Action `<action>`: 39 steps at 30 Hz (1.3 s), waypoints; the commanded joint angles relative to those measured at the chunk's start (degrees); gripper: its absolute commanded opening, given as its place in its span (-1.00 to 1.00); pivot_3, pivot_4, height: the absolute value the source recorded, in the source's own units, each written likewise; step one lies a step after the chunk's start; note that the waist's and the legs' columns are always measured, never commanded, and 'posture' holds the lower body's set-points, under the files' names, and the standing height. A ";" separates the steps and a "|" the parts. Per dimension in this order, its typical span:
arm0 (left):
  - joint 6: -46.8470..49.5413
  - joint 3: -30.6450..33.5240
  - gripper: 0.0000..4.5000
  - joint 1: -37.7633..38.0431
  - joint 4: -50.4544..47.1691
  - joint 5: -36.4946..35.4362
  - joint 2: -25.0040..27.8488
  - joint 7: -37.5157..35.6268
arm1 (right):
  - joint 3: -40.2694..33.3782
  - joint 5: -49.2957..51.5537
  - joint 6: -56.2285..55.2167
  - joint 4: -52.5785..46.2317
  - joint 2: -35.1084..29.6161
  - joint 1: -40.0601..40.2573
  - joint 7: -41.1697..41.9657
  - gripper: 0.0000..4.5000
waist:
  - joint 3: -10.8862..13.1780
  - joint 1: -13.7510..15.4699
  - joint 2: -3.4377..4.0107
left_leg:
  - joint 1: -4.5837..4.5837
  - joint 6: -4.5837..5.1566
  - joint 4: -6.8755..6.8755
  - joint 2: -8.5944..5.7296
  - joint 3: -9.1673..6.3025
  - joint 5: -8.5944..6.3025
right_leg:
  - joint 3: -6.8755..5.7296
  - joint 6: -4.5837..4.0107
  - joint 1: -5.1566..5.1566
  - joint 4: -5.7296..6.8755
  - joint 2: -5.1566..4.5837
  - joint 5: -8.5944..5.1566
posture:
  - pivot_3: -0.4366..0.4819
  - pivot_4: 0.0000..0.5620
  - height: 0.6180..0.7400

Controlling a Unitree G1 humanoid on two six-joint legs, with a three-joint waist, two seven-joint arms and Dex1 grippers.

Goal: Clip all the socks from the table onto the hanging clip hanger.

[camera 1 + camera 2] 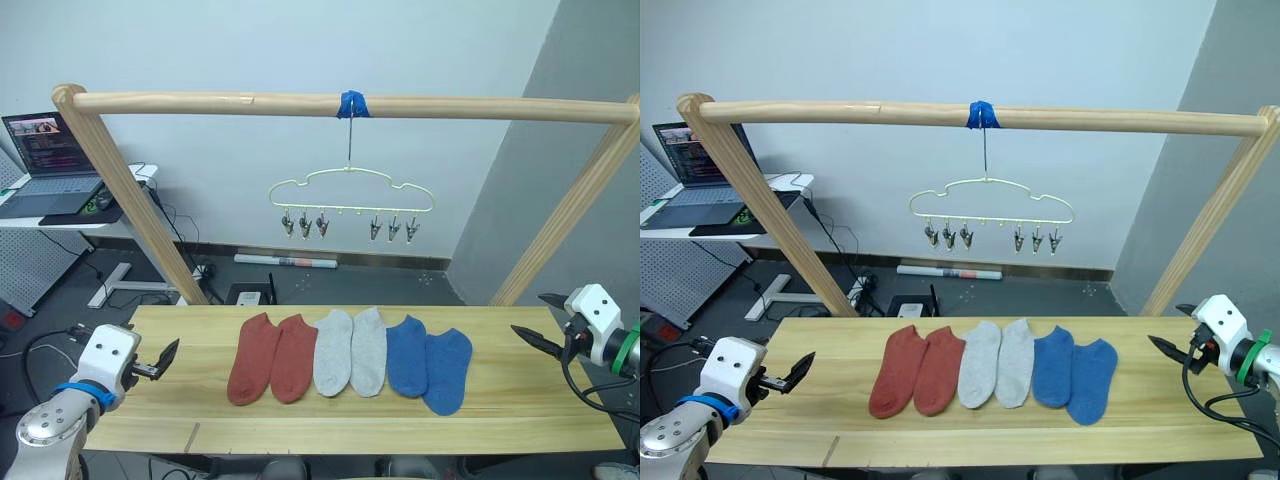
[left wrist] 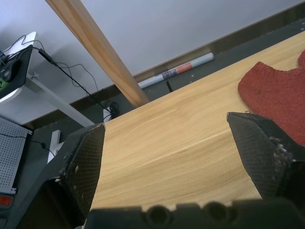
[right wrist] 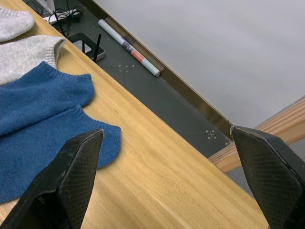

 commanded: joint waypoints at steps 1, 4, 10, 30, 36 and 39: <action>-1.32 1.72 1.00 -0.58 -0.52 -0.28 0.39 -0.17 | -1.78 -0.29 -1.03 -1.17 -1.42 -0.56 0.28 0.99 | -0.07 0.00 0.00 | 0.00 0.00 0.00 0.00 0.00 0.00 | 0.00 0.00 0.00 0.00 0.00 0.00 | -0.04 -1.00 1.00; -1.69 2.01 1.00 -0.93 -0.15 -0.51 0.36 -0.43 | -1.87 -0.34 -1.07 -1.60 -1.27 -0.09 -0.01 0.99 | -0.16 0.00 0.00 | 0.01 0.00 0.00 0.00 0.00 0.00 | 0.00 0.01 0.02 0.00 0.00 0.00 | -0.05 -0.99 1.00; -5.71 3.73 1.00 -1.56 0.75 -2.21 -0.73 -1.04 | -1.32 -0.49 -0.63 -3.14 -0.45 0.63 -0.57 0.99 | -0.19 -0.04 0.04 | 0.04 0.00 0.00 0.00 0.01 0.00 | 0.00 0.03 0.03 0.00 0.01 -0.02 | -0.08 -0.95 1.00; -4.21 -4.83 1.00 -8.69 -7.07 -2.24 -10.78 3.22 | -1.95 2.45 7.91 -19.82 1.87 3.39 -5.11 0.99 | 1.15 -0.49 0.04 | 0.06 0.00 0.04 0.01 0.05 0.00 | 0.09 0.16 0.08 0.00 0.03 -0.02 | -0.27 -0.70 1.00; -0.77 -10.01 1.00 -14.50 -9.63 -2.18 -15.90 5.50 | -0.34 6.86 18.13 -38.30 6.59 1.08 -11.84 0.99 | 2.51 -1.76 -0.07 | -0.05 -0.01 0.03 0.00 0.02 0.00 | 0.11 0.17 0.01 0.00 0.03 0.01 | -0.42 -0.57 1.00; 0.03 -10.70 1.00 -18.07 -8.99 -2.50 -17.20 6.42 | 1.74 8.75 23.66 -45.77 9.19 -0.27 -14.97 0.99 | 3.30 -2.75 -0.11 | -0.07 -0.01 0.05 0.02 -0.03 0.00 | 0.08 0.18 0.00 0.00 0.06 0.01 | -0.46 -0.52 1.00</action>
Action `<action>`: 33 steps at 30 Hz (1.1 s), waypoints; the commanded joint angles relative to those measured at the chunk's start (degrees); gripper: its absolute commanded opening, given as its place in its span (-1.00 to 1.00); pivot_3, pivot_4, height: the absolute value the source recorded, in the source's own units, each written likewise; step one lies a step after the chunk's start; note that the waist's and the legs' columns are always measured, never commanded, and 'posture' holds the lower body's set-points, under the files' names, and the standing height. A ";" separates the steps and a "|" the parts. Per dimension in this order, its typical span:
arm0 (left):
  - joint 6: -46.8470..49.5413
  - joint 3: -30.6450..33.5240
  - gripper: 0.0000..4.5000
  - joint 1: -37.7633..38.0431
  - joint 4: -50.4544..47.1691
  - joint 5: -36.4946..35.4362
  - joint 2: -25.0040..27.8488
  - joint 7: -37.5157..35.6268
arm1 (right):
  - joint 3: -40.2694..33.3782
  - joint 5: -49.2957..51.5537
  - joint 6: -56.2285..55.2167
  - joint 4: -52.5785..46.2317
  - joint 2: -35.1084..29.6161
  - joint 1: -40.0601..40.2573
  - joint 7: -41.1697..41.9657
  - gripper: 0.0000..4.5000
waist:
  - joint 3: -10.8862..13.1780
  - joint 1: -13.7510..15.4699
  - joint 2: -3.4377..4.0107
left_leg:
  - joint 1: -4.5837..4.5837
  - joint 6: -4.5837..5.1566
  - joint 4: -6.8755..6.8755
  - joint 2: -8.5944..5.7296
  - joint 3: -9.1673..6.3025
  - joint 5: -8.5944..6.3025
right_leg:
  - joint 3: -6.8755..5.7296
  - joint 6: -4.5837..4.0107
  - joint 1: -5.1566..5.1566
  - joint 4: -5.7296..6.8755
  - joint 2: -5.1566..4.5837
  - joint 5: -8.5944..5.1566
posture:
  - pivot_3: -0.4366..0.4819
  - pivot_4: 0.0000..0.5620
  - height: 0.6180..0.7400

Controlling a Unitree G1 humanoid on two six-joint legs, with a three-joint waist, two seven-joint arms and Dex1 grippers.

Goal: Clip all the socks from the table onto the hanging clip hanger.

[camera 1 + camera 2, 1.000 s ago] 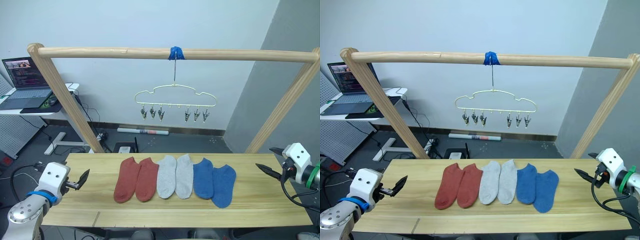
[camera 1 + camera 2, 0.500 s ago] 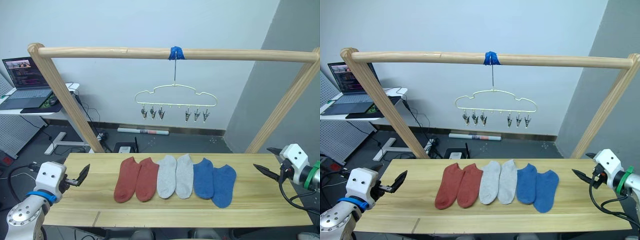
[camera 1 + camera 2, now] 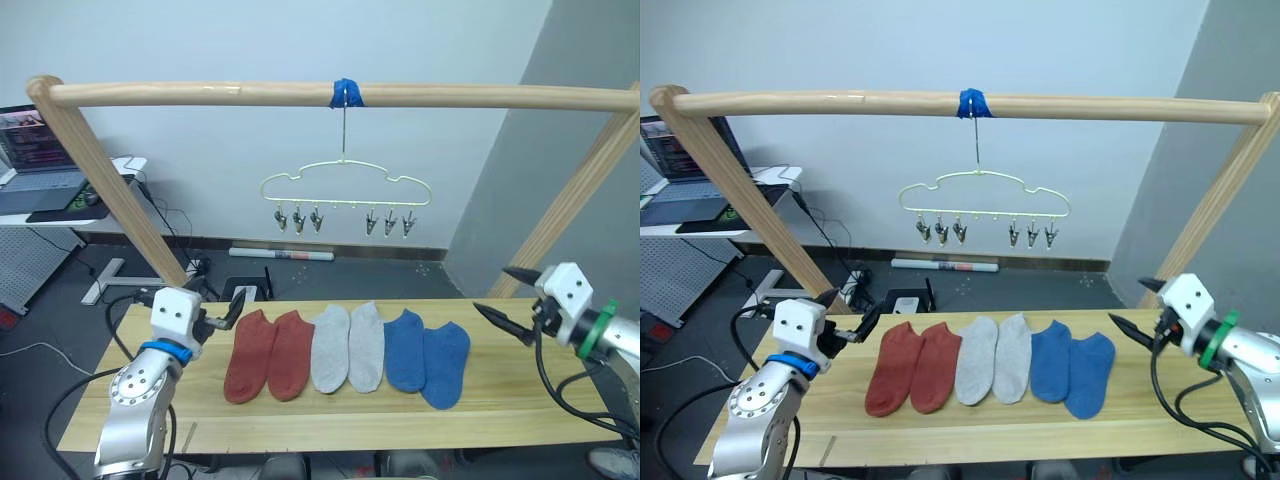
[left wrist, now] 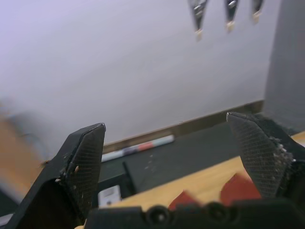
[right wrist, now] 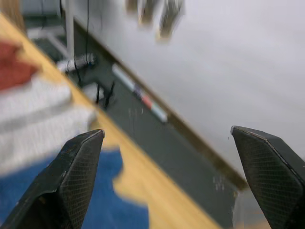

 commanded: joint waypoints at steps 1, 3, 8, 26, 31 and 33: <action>0.53 -0.25 1.00 -4.39 -1.08 -0.73 -0.71 1.31 | 1.59 3.30 6.00 -9.74 1.76 -1.74 -3.66 0.99 | 0.42 -0.70 -0.08 | -0.02 0.00 0.00 -0.01 0.00 0.00 | 0.00 0.00 -0.01 0.00 0.00 0.00 | -0.48 -0.49 1.00; 0.48 -0.19 1.00 -6.51 -0.25 -0.72 -1.06 1.53 | 2.48 4.13 8.44 -12.60 2.45 -2.17 -4.39 0.99 | 1.17 -0.98 -0.22 | -0.04 0.00 -0.01 -0.01 -0.05 0.00 | -0.06 -0.02 0.00 0.00 0.00 0.01 | -0.49 -0.48 1.00; -0.06 -0.33 0.92 -11.53 2.06 -2.32 -2.50 1.40 | 3.58 5.42 11.52 -15.99 3.51 -2.41 -5.39 1.00 | 2.11 -1.35 -0.32 | -0.15 -0.01 -0.02 -0.05 -0.06 -0.01 | -0.09 -0.10 -0.09 -0.04 -0.05 0.06 | -0.51 -0.43 1.00; -3.77 -0.55 0.50 -22.92 13.01 -1.51 -5.71 4.24 | 4.04 9.06 17.80 -22.62 4.98 -4.87 -8.24 1.00 | 4.45 -2.74 -0.76 | -0.36 -0.02 -0.04 -0.04 -0.21 -0.01 | -0.23 -0.08 -0.22 -0.07 -0.05 0.05 | -0.62 -0.33 1.00; -4.52 -0.31 0.50 -24.47 14.56 -1.79 -6.13 5.29 | 3.69 9.94 19.64 -24.01 4.87 -5.56 -9.05 1.00 | 4.45 -3.22 -0.75 | -0.81 -0.02 0.00 -0.04 -0.28 -0.01 | -0.28 -0.17 -0.61 -0.06 -0.06 0.12 | -0.66 -0.32 1.00; -4.96 0.01 0.50 -25.17 15.24 -1.82 -6.35 5.95 | 3.47 10.18 20.13 -24.19 4.80 -5.87 -9.20 1.00 | 4.45 -3.74 -0.75 | -1.11 -0.02 0.02 -0.05 -0.33 0.00 | -0.28 -0.16 -0.96 -0.02 -0.07 0.15 | -0.66 -0.31 1.00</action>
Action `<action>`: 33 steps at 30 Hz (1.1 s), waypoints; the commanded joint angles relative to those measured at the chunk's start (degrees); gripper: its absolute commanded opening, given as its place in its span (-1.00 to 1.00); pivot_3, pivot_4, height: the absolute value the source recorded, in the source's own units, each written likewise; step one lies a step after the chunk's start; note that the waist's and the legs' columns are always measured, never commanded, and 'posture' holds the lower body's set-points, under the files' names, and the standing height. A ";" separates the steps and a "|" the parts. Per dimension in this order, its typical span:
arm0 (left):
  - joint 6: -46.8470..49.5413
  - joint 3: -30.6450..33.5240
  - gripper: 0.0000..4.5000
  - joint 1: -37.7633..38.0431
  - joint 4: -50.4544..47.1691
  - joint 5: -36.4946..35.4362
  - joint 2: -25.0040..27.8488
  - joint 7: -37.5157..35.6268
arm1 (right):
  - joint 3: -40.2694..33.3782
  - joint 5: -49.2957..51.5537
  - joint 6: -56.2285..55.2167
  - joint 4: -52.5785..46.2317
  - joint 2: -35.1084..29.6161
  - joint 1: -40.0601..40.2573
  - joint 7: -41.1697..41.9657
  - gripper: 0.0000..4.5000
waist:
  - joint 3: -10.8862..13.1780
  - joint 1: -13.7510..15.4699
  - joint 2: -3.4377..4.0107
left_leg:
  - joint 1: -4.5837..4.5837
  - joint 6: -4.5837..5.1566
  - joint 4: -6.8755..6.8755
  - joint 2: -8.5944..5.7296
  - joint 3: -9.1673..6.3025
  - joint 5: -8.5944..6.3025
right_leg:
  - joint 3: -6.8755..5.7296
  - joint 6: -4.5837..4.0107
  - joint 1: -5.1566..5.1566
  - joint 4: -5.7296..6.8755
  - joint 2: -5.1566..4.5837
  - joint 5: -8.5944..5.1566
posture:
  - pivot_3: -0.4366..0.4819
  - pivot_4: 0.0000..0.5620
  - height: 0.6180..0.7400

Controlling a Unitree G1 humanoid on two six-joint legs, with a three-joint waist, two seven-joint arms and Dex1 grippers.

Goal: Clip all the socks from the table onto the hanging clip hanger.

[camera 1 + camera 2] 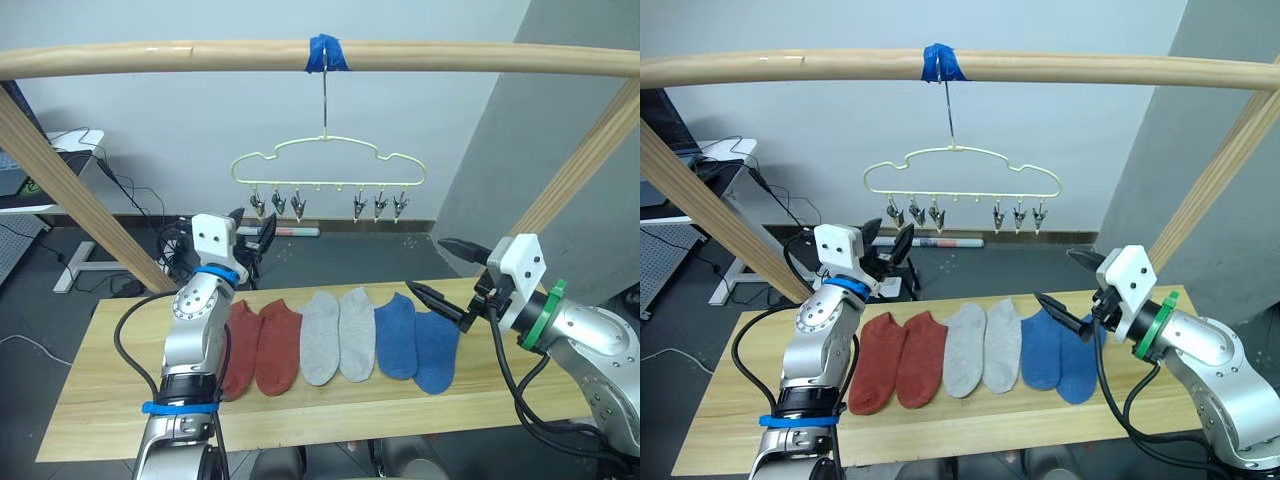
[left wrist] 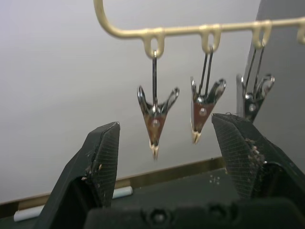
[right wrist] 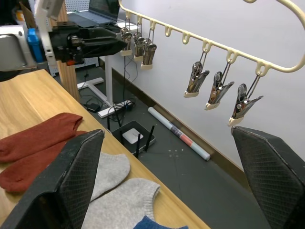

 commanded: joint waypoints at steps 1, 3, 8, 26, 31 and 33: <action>-1.83 1.11 0.50 -1.56 -0.30 -0.39 -0.35 1.12 | -1.21 1.41 0.41 -2.40 -0.29 -0.75 -0.76 1.00 | 0.00 -0.39 0.00 | -0.08 0.00 0.00 -0.01 -0.03 0.00 | 0.00 0.00 -0.07 0.01 -0.02 0.01 | -0.66 -0.31 1.00; -1.97 1.46 0.50 -2.07 -0.05 -0.55 -0.57 1.60 | -1.37 1.64 0.71 -2.58 -0.39 -0.88 -0.94 1.00 | 0.01 -0.56 0.01 | -0.09 0.00 -0.01 -0.01 -0.05 0.00 | 0.01 0.00 -0.10 0.00 -0.04 0.01 | -0.67 -0.31 1.00; -1.43 1.31 0.50 -3.22 -0.23 -0.84 -1.37 2.32 | -1.55 2.59 1.62 -3.14 -0.52 -1.51 -1.54 1.00 | 0.04 -0.69 0.04 | -0.10 0.00 -0.02 -0.02 -0.04 0.00 | 0.00 0.00 -0.11 0.00 -0.03 0.01 | -0.67 -0.30 1.00; -2.20 0.81 0.50 -2.06 -2.47 0.38 -1.71 3.62 | -1.41 6.65 3.98 -3.71 -1.31 -4.01 -1.24 1.00 | 0.73 -0.75 -0.07 | -0.12 0.00 -0.02 -0.02 -0.02 0.00 | 0.00 0.01 -0.12 -0.01 -0.02 0.00 | -0.67 -0.28 1.00; -1.27 1.19 0.50 1.07 -5.74 -0.86 -1.72 2.65 | -1.45 6.44 3.67 -3.75 -1.37 -3.28 -1.20 1.00 | 0.76 -0.74 -0.06 | -0.17 0.00 -0.03 0.01 -0.05 0.00 | 0.02 0.00 -0.19 -0.01 -0.02 0.00 | -0.66 -0.28 1.00; -0.67 1.38 0.50 1.81 -6.38 -0.77 -1.64 3.14 | -1.44 6.41 3.59 -3.76 -1.40 -3.09 -1.16 1.00 | 0.77 -0.70 -0.06 | -0.18 0.00 -0.02 0.00 -0.05 0.00 | 0.01 0.00 -0.20 -0.01 -0.02 0.00 | -0.66 -0.28 1.00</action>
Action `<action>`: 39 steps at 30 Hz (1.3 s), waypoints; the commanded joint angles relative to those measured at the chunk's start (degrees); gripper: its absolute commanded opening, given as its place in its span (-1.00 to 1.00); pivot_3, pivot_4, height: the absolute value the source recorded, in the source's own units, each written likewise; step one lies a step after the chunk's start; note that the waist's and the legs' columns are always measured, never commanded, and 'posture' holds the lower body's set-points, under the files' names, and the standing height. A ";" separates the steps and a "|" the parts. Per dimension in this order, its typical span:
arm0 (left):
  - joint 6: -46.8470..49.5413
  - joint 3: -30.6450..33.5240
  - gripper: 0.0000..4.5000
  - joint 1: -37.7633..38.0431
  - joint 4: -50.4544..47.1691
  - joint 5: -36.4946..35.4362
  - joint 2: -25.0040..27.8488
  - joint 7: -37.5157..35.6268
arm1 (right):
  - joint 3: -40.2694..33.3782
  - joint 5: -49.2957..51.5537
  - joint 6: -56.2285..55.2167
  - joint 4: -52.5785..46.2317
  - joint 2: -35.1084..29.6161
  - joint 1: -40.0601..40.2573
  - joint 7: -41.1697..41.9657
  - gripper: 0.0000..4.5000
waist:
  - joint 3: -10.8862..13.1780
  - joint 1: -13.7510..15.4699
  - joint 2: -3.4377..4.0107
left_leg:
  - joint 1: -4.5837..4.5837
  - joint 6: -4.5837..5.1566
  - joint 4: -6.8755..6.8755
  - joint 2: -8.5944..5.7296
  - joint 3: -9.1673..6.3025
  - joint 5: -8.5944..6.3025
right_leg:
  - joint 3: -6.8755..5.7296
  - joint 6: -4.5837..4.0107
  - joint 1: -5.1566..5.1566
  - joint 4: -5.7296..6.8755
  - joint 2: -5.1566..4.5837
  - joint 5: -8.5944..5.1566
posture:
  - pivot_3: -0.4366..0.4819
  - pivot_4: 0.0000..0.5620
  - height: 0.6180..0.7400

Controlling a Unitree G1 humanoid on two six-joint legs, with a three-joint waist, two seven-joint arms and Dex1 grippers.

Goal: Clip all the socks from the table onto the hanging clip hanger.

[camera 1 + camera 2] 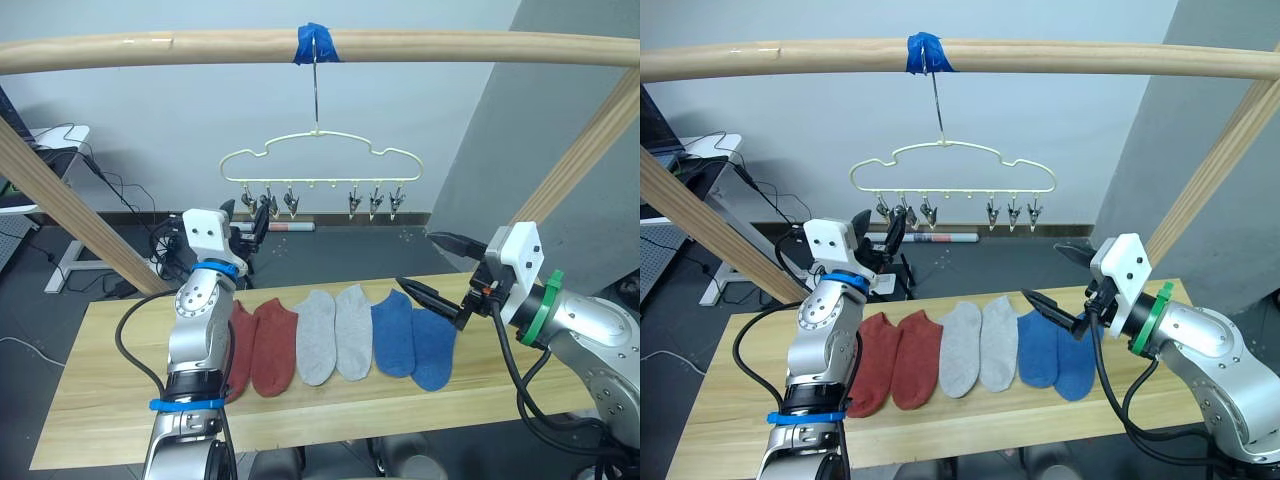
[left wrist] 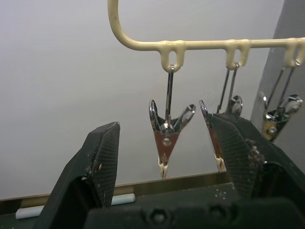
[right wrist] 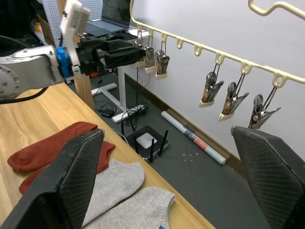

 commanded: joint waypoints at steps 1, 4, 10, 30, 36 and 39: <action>0.52 0.28 0.50 0.81 -3.48 -0.18 0.51 0.68 | -1.12 0.59 -0.86 -1.68 -0.47 0.29 -0.08 1.00 | 0.01 0.02 -0.01 | 0.00 0.00 0.01 -0.01 0.00 0.00 | 0.00 0.00 0.00 0.00 0.00 0.00 | -0.66 -0.28 1.00; 1.06 0.14 0.50 0.44 -2.57 0.57 0.60 1.48 | -0.87 0.52 -1.02 -1.51 -0.46 0.17 0.05 1.00 | 0.02 0.03 -0.01 | 0.00 0.00 0.01 -0.02 0.00 0.00 | 0.01 0.01 0.00 0.01 -0.01 0.00 | -0.64 -0.28 1.00; 0.97 -0.19 0.29 -1.24 -0.82 0.90 0.69 1.55 | -0.47 0.42 -1.13 -1.11 -0.42 -0.60 0.18 1.00 | 0.02 0.03 -0.02 | -0.01 0.00 0.00 -0.03 0.02 0.00 | -0.02 0.01 0.00 0.00 0.00 0.00 | -0.65 -0.28 1.00; -0.15 -0.17 0.06 -4.68 1.17 1.20 0.76 1.26 | 0.22 1.19 -0.93 -1.12 -0.03 -1.33 0.52 1.00 | 0.07 0.02 -0.02 | -0.13 0.00 0.01 -0.03 0.01 0.00 | -0.03 0.01 -0.07 0.00 0.00 0.00 | -0.64 -0.28 1.00; -0.40 -0.26 0.06 -4.70 0.96 1.44 0.67 1.45 | 0.79 1.42 -0.87 -1.13 -0.19 -1.61 1.06 1.00 | 0.07 0.02 -0.02 | -0.19 0.00 0.01 -0.02 0.00 0.00 | -0.06 0.01 -0.12 -0.01 0.00 0.00 | -0.64 -0.28 1.00; -0.46 -0.33 0.06 -4.96 0.95 1.47 0.70 1.42 | 0.85 1.24 -0.89 -1.21 -0.16 -1.46 1.13 1.00 | 0.07 0.02 -0.02 | -0.21 0.00 0.02 -0.02 -0.01 0.00 | -0.06 0.01 -0.12 -0.01 -0.01 0.00 | -0.64 -0.28 1.00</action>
